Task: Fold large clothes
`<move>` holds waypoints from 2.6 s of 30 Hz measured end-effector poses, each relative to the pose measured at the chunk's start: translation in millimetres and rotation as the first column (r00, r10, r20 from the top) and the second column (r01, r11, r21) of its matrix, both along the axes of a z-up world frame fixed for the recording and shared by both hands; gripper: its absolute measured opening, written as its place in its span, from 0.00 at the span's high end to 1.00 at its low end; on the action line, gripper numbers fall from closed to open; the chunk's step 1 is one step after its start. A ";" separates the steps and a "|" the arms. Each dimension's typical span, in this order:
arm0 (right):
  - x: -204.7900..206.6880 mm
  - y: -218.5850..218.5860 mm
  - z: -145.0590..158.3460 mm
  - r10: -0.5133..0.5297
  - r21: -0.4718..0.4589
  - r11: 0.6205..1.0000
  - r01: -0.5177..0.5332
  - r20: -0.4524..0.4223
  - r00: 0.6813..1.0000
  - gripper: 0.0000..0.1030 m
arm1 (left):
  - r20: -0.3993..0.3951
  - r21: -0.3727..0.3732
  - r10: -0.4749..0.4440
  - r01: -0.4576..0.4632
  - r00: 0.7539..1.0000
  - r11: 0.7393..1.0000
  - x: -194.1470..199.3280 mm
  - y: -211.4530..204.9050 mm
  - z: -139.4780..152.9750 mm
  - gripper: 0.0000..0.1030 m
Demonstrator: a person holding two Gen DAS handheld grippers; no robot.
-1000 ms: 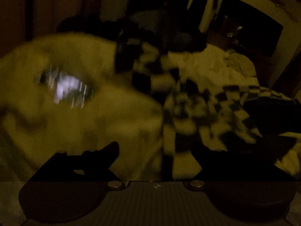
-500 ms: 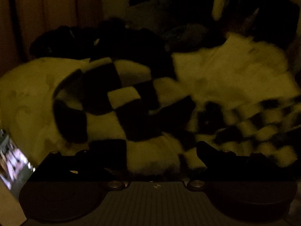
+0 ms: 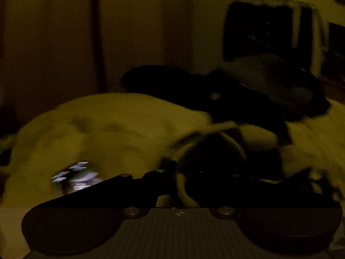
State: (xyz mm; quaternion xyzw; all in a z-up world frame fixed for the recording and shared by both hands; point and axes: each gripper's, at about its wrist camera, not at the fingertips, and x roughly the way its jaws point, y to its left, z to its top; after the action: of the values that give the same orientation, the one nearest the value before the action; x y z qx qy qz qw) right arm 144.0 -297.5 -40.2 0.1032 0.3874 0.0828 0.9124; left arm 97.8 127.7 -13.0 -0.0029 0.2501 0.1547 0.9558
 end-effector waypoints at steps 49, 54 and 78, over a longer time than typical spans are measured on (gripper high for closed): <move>-33.0 -74.1 -36.4 -0.272 0.036 0.962 0.271 0.238 0.932 0.30 | -0.001 0.283 -0.127 0.122 0.992 0.951 42.8 -59.4 14.3 0.00; -39.4 -53.4 -25.2 -0.171 0.069 0.985 0.160 0.221 0.960 0.30 | -0.082 0.174 -0.382 0.390 0.921 0.904 20.3 -85.7 18.5 0.00; -77.7 -54.1 -30.1 -0.154 0.261 0.957 0.130 0.074 0.985 0.18 | -0.164 0.149 -0.461 0.484 0.872 0.862 31.2 -96.0 -8.6 0.69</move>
State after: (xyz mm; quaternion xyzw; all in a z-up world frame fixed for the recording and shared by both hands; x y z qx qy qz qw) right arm 66.3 -351.6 -70.3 0.2432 0.3217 0.0709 0.9123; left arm 129.1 31.7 -21.6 0.1571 0.2859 -0.0618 0.9433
